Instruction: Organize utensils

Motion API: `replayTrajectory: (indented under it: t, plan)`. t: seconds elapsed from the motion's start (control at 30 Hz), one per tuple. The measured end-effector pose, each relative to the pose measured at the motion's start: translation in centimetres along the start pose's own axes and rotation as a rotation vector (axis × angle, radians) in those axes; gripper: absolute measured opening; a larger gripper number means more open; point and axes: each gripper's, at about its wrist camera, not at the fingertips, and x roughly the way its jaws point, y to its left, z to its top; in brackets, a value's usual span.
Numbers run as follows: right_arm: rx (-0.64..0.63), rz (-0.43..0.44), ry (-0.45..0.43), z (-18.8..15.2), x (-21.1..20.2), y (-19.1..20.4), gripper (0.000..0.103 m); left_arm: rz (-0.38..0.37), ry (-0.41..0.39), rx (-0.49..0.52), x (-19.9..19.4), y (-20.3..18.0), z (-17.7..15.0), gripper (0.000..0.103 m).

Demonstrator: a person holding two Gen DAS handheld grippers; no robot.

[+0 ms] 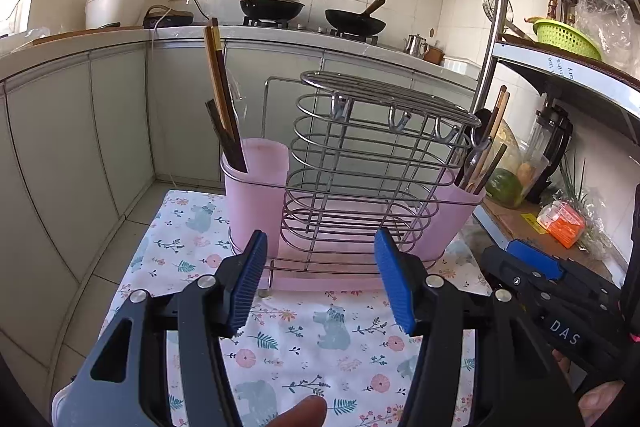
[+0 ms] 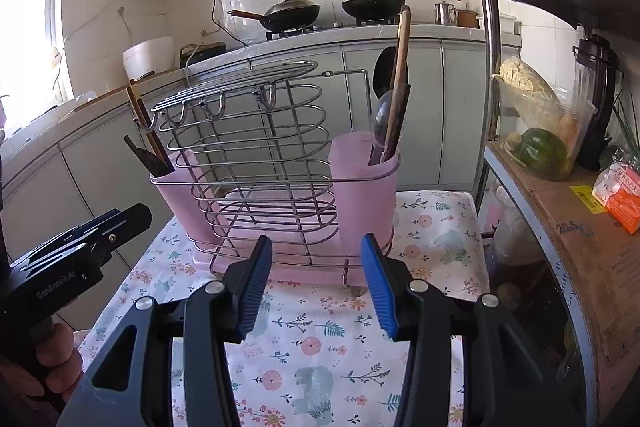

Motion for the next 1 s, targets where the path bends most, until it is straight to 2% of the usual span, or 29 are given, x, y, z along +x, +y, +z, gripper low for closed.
replayTrajectory:
  t: [0.47,1.0]
  plan:
    - [-0.005,-0.031,-0.04,0.06,-0.41,-0.31,0.046,-0.001,0.003,-0.005,0.25,-0.11,-0.24,0.056]
    - [-0.01,-0.035,-0.043,0.01,-0.48,-0.44,0.046,-0.001,0.002,0.002,0.19,-0.29,-0.38,0.056]
